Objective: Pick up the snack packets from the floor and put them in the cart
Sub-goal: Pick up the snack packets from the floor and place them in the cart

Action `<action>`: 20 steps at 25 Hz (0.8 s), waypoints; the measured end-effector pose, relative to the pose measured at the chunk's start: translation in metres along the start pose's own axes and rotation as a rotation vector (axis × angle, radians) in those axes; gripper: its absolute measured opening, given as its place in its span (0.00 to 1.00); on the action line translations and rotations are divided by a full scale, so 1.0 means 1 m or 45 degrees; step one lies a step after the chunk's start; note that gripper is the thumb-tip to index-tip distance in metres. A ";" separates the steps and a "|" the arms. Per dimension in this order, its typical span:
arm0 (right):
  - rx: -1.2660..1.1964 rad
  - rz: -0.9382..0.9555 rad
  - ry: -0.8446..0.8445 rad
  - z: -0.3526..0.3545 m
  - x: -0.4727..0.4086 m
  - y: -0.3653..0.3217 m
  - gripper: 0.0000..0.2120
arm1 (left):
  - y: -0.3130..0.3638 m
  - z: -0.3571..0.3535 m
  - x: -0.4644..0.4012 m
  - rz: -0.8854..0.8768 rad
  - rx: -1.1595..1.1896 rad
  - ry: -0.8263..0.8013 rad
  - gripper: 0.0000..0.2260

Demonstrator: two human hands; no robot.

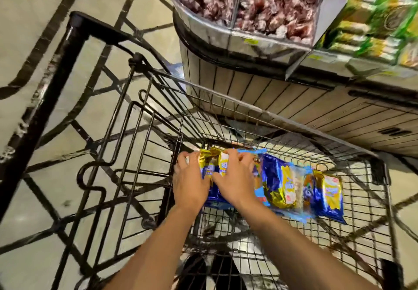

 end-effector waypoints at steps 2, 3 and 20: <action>-0.002 -0.001 0.038 -0.005 -0.001 0.000 0.32 | -0.002 -0.003 -0.002 -0.009 -0.006 0.019 0.29; 0.013 -0.009 0.065 -0.007 -0.002 0.000 0.32 | -0.003 -0.006 -0.004 -0.003 -0.005 0.020 0.29; 0.000 -0.004 0.175 0.043 0.044 -0.001 0.28 | 0.039 0.054 0.026 -0.245 0.014 0.080 0.23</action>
Point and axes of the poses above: each hand's wrist, its own x-axis away from the middle knuckle, its own z-axis out of the back of the hand, y = z × x, the point moved 10 cm from there along -x, towards the middle knuckle, and after that the axes turned 13 degrees about -z, right-handed, at the moved point
